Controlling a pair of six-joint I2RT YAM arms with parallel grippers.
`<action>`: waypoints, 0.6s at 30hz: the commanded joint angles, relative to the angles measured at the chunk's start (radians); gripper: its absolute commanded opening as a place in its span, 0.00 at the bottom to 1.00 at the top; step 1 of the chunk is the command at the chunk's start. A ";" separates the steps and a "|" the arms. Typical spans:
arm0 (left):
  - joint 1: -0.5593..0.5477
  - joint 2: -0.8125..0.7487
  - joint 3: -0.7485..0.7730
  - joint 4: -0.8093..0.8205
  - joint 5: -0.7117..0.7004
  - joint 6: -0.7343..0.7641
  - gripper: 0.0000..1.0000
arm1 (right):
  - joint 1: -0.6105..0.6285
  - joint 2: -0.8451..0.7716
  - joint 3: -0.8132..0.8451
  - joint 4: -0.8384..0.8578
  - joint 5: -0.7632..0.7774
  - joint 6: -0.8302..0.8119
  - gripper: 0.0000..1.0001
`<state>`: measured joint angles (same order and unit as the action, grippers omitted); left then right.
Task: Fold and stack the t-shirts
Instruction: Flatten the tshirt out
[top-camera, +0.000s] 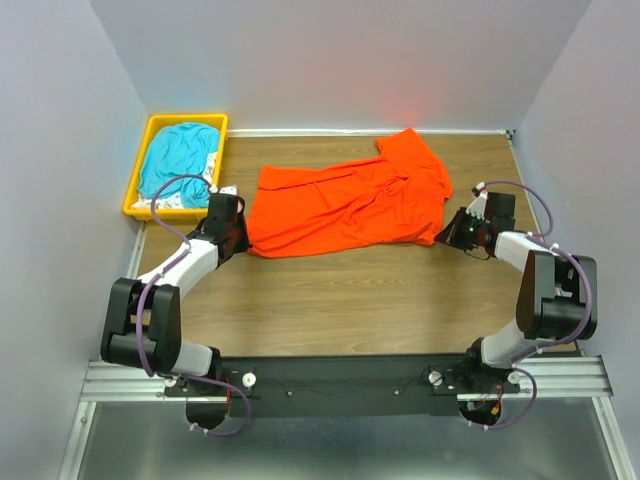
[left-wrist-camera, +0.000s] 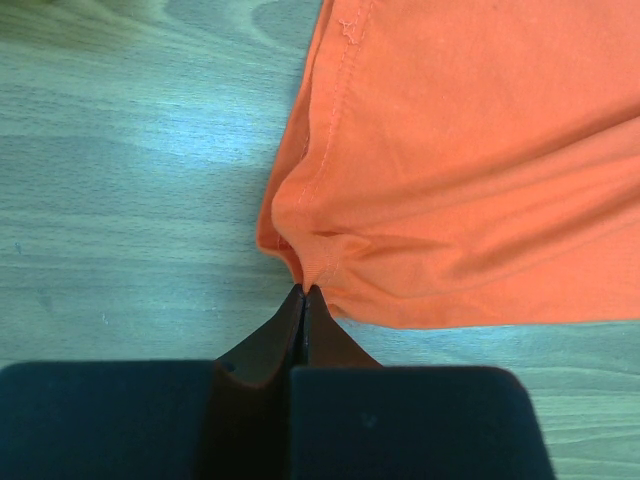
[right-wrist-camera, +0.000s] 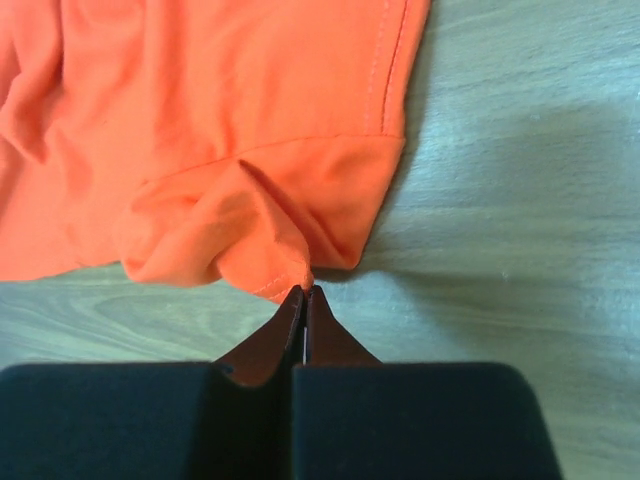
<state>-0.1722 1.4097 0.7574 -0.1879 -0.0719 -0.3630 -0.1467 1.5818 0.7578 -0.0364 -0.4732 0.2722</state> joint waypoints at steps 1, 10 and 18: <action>0.005 -0.026 0.017 0.010 0.007 0.009 0.00 | -0.008 -0.048 -0.021 -0.042 -0.011 0.016 0.03; 0.005 -0.018 0.103 -0.036 0.034 -0.019 0.00 | -0.008 -0.216 0.115 -0.348 0.040 0.136 0.01; 0.005 -0.055 0.276 -0.159 0.006 -0.019 0.00 | -0.008 -0.522 0.250 -0.730 0.097 0.167 0.01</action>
<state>-0.1722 1.4017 0.9741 -0.2794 -0.0650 -0.3710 -0.1482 1.1759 0.9497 -0.5167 -0.4229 0.4095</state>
